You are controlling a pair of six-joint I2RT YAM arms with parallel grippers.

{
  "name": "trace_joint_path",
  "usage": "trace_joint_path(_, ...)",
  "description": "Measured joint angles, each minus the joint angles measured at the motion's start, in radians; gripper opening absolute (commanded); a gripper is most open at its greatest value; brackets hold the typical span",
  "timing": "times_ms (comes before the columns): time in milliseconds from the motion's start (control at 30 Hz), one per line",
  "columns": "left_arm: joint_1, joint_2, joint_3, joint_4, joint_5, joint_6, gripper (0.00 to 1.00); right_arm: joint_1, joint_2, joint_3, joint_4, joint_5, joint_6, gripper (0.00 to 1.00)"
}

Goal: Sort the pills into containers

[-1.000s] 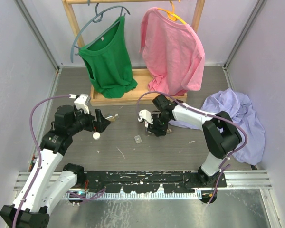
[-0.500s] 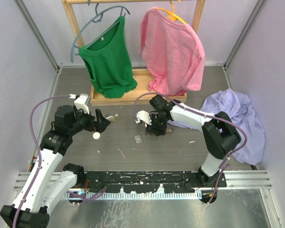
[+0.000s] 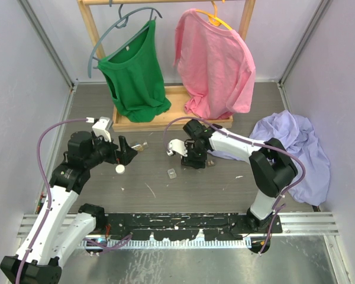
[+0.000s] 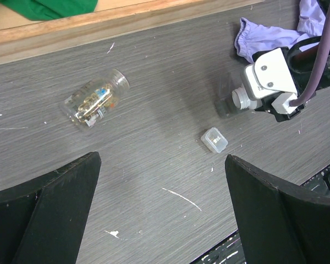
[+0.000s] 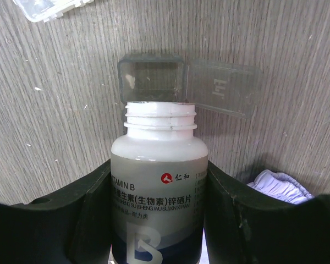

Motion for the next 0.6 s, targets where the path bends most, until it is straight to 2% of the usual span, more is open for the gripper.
trace_joint_path(600, 0.000, -0.002, 0.000, 0.000, 0.000, 0.000, 0.98, 0.027, 0.016, 0.032, -0.040, 0.042, -0.003, 0.01)
